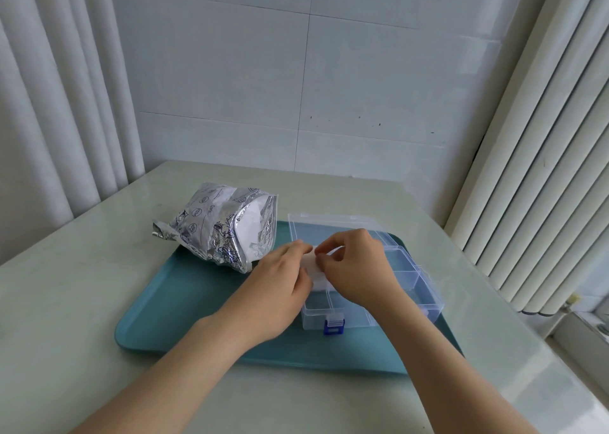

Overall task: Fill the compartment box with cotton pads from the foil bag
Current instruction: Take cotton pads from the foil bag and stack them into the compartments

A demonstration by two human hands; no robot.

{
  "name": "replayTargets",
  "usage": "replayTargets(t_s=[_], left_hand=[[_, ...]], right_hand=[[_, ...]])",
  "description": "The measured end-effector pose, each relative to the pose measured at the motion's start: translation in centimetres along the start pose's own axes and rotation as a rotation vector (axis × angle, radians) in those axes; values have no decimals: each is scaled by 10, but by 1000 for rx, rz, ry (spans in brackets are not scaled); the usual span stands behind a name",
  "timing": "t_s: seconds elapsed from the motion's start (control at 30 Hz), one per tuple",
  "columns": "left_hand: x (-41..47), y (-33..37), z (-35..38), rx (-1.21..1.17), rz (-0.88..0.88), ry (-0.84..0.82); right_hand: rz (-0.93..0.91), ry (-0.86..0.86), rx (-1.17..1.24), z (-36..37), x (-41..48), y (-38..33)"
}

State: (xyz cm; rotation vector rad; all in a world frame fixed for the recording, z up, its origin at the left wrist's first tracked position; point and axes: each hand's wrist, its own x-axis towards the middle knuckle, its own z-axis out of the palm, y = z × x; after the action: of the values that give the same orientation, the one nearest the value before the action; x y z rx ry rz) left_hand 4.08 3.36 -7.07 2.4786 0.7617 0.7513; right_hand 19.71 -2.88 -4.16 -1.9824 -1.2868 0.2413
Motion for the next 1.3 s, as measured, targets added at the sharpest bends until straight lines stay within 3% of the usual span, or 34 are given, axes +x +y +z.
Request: replayTargets(t_s=[0.23, 0.43, 0.53, 0.7, 0.77, 0.87, 1.03, 1.17, 1.3], left_hand=[[-1, -5, 2, 115, 36, -27], [-3, 2, -2, 189, 66, -26], [-6, 5, -4, 216, 151, 77], [4, -1, -22, 324, 180, 505], [12, -17, -29, 408, 122, 588], [20, -44, -38, 422, -50, 585], [29, -72, -48, 97, -284, 551], [25, -64, -45, 178, -311, 542], [22, -68, -46, 376, -229, 492]], right_hand=[[-34, -63, -411, 5, -5, -5], [-113, -81, -501, 8, -9, -6], [-124, -69, -453, 9, -9, -3], [-105, -43, -428, 11, -8, -1], [-135, -28, -448, 8, -11, -4], [-189, -3, -423, 6, -16, -12], [-234, 52, -245, 15, -20, -25], [-224, 34, -161, 21, -24, -36], [-199, 15, -119, 26, -20, -43]])
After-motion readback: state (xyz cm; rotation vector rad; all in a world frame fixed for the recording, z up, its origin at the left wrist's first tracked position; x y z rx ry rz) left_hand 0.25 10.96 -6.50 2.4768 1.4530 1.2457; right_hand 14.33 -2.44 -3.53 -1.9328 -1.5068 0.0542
